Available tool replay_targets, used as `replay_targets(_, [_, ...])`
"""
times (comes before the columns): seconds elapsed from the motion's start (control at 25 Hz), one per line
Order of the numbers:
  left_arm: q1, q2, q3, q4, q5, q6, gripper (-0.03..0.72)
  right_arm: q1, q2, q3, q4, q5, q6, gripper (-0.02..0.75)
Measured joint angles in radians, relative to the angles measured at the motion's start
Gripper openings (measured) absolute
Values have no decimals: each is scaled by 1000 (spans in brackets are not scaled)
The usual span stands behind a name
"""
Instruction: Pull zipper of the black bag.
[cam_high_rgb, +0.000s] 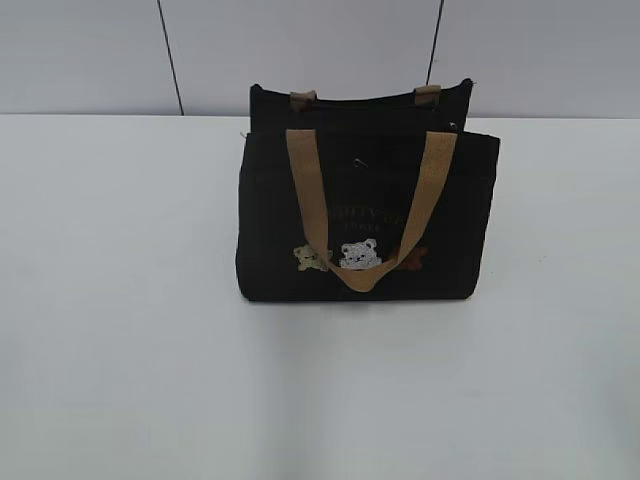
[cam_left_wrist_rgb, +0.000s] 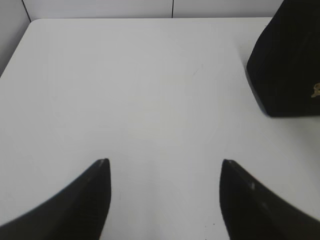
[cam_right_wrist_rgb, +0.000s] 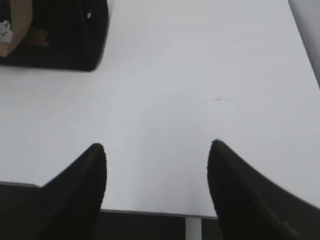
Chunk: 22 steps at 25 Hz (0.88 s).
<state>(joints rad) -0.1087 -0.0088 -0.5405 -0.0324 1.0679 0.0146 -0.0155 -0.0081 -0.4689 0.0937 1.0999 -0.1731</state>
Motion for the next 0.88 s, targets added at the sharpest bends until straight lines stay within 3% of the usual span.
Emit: replay_targets(0.88, [4,0,0,0,0,0,508,0,0,0,-33,-2,59,483])
